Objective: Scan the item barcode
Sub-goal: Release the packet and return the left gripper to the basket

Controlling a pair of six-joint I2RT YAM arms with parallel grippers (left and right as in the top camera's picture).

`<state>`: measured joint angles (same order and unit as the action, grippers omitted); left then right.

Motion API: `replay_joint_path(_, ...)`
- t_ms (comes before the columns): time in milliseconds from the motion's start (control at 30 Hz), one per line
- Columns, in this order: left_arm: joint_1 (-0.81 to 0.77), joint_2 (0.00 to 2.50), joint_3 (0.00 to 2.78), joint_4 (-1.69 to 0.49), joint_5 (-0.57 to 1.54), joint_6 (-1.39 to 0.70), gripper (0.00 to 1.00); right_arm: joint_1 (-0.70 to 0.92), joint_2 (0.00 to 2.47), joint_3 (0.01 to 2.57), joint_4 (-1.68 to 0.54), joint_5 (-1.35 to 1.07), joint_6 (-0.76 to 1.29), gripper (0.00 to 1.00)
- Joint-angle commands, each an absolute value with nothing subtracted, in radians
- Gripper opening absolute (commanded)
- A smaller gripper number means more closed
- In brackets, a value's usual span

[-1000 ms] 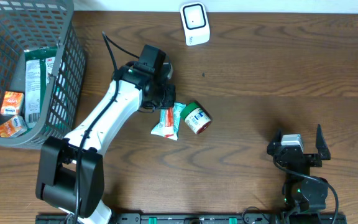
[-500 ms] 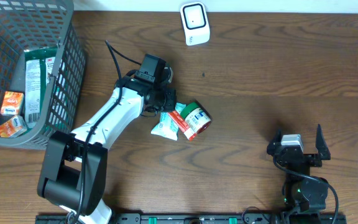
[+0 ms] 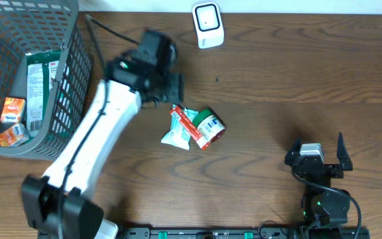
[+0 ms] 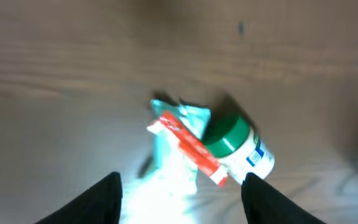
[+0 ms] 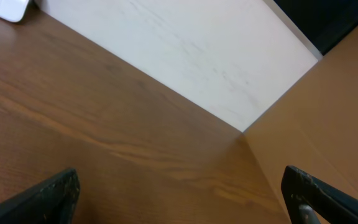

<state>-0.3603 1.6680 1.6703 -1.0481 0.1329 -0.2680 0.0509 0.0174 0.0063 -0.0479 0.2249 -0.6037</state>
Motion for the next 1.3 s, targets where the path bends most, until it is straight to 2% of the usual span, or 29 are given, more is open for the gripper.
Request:
replay_joint_path(0, -0.295, 1.640, 1.906, -1.170, -0.057, -0.255, 0.66, 0.058, 0.014, 0.006, -0.051, 0.235, -0.611, 0.99)
replay_joint_path(33, -0.232, 1.640, 2.027, -1.239, -0.090, -0.256, 0.69, 0.058, 0.014, 0.006, -0.051, 0.235, -0.611, 0.99)
replay_joint_path(167, -0.050, 1.639, 2.182, -1.286, -0.098, -0.256, 0.72, 0.058, 0.014, 0.006, -0.051, 0.235, -0.611, 0.99)
replay_joint_path(233, 0.049, 1.638, 2.195, -1.269, -0.098, -0.256, 0.73, 0.058, 0.014, 0.006, -0.051, 0.235, -0.611, 0.99)
replay_joint_path(400, 0.278, 1.666, 2.177, -1.240, -0.098, -0.255, 0.94, 0.058, 0.014, 0.006, -0.051, 0.235, -0.611, 0.99)
replay_joint_path(600, 0.446, 1.768, 2.168, -1.237, -0.098, -0.192, 1.00, 0.058, 0.014, 0.006, -0.051, 0.235, -0.611, 0.99)
replay_joint_path(733, 0.484, 1.846, 2.167, -1.238, -0.073, -0.133, 0.98, 0.058, 0.014, 0.006, -0.051, 0.235, -0.611, 0.99)
replay_joint_path(967, 0.506, 2.020, 2.167, -1.242, 0.160, 0.063, 0.98, 0.058, 0.014, 0.006, -0.051, 0.235, -0.611, 0.99)
replay_joint_path(1267, 0.513, 2.189, 2.167, -1.241, 0.120, 0.104, 0.98, 0.058, 0.014, 0.006, -0.051, 0.235, -0.611, 0.99)
